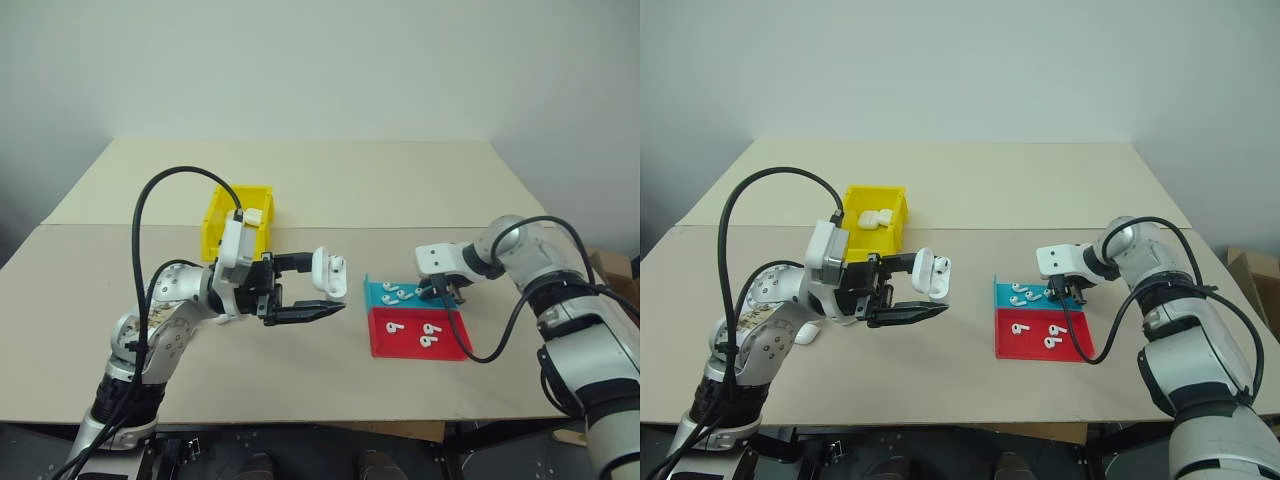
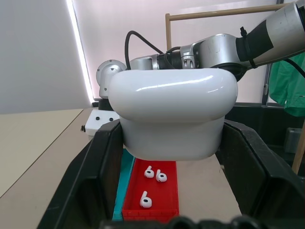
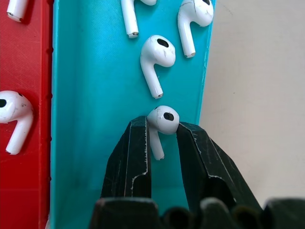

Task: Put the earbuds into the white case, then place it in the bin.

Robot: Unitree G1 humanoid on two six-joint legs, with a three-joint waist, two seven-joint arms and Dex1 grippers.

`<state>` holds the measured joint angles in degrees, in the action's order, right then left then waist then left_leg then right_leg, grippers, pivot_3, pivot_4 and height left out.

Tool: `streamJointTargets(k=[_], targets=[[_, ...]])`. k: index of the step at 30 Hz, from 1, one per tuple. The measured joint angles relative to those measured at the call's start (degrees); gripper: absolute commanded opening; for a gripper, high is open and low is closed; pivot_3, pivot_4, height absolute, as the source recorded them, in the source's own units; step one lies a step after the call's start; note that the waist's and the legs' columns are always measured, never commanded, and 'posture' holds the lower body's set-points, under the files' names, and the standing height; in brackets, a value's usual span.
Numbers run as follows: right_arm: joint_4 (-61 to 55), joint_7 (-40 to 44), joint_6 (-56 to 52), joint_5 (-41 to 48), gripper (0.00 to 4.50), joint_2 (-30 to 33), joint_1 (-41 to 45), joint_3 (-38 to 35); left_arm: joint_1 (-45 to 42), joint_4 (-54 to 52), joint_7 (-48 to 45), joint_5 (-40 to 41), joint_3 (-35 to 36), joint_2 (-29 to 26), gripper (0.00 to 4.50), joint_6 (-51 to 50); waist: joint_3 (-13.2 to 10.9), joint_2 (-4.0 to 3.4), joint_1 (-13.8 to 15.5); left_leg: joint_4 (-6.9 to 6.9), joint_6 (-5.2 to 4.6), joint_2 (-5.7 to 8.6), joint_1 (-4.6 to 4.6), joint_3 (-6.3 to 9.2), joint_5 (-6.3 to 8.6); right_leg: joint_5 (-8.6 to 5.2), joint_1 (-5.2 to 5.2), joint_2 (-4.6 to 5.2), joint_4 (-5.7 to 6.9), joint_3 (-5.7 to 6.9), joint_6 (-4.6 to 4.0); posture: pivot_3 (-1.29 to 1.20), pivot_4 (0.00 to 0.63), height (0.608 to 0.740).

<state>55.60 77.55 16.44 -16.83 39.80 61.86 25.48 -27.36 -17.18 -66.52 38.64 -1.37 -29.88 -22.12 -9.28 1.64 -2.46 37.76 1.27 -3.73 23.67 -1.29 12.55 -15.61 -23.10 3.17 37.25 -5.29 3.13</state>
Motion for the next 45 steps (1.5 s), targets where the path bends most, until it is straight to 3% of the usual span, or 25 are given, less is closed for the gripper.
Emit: streamJointTargets(k=[5,9,12,15,19,24,31,45], targets=[[-7.84,2.35,-6.68,4.88,0.70,2.31,-3.57,-5.48,-0.19,0.14,-0.65,0.08,-0.11,0.07,2.80,-0.03,-0.14,-0.22,0.11,0.00,0.00,0.02,0.08,0.00,0.00,0.01,-0.05,0.02,0.00,0.00,0.01,0.00,0.150,0.740],[-30.87,3.91,-27.11,20.43,0.70,6.10,-12.82,-18.84,-1.56,0.70,-1.06,0.06,-0.82,0.89,2.80,-0.05,-0.15,-0.25,1.06,0.01,0.00,0.01,0.11,0.07,0.00,0.01,-0.04,0.01,0.02,0.06,0.02,0.00,0.150,0.740],[-49.44,0.65,-45.79,35.65,0.70,6.21,-20.39,-30.52,-2.24,1.36,-1.37,0.07,-1.11,1.24,2.80,-0.12,-0.15,-0.25,1.57,0.03,0.00,0.01,0.08,0.08,0.00,0.01,0.01,0.01,0.03,0.07,0.03,0.00,0.150,0.740],[-65.03,-8.69,-62.34,52.46,0.70,2.14,-25.81,-42.33,-3.25,2.62,-1.65,0.03,-1.33,1.58,2.80,-0.34,-0.15,-0.25,1.62,0.04,0.00,0.02,0.07,0.10,0.00,0.06,0.04,0.00,0.02,0.08,0.05,0.00,0.150,0.740],[-78.75,-23.42,-72.85,71.95,0.70,-2.95,-28.72,-51.35,-5.15,4.16,-1.67,-0.13,-2.33,2.64,2.80,-0.70,-0.15,-0.25,1.59,0.04,0.00,0.02,0.08,0.10,0.00,0.09,0.04,0.00,-0.01,0.06,0.08,0.00,0.150,0.740],[-91.78,-42.17,-74.04,89.61,0.70,-7.04,-32.03,-51.11,-7.91,6.39,-1.36,-0.30,-3.86,4.49,2.80,-1.90,-0.15,-0.25,1.45,0.03,-0.01,0.02,0.15,0.11,0.00,0.09,0.00,-0.01,-0.05,0.06,0.09,0.00,0.150,0.740],[-94.93,-52.49,-71.18,91.00,0.70,-8.39,-33.28,-42.39,-10.31,9.19,-2.20,-0.76,-4.73,5.53,2.80,-1.88,-0.15,-0.25,1.27,0.03,-0.01,0.02,0.14,0.13,0.00,0.09,-0.02,-0.03,-0.05,0.06,0.09,0.00,0.150,0.740],[-95.59,-50.08,-66.74,86.09,0.70,-3.97,-38.11,-37.94,-10.53,9.45,-2.78,-1.46,-4.71,5.43,2.80,-1.83,-0.15,-0.24,1.40,0.03,-0.01,0.01,0.18,0.13,0.00,0.08,-0.04,-0.03,-0.09,0.07,0.09,0.00,0.150,0.740]])
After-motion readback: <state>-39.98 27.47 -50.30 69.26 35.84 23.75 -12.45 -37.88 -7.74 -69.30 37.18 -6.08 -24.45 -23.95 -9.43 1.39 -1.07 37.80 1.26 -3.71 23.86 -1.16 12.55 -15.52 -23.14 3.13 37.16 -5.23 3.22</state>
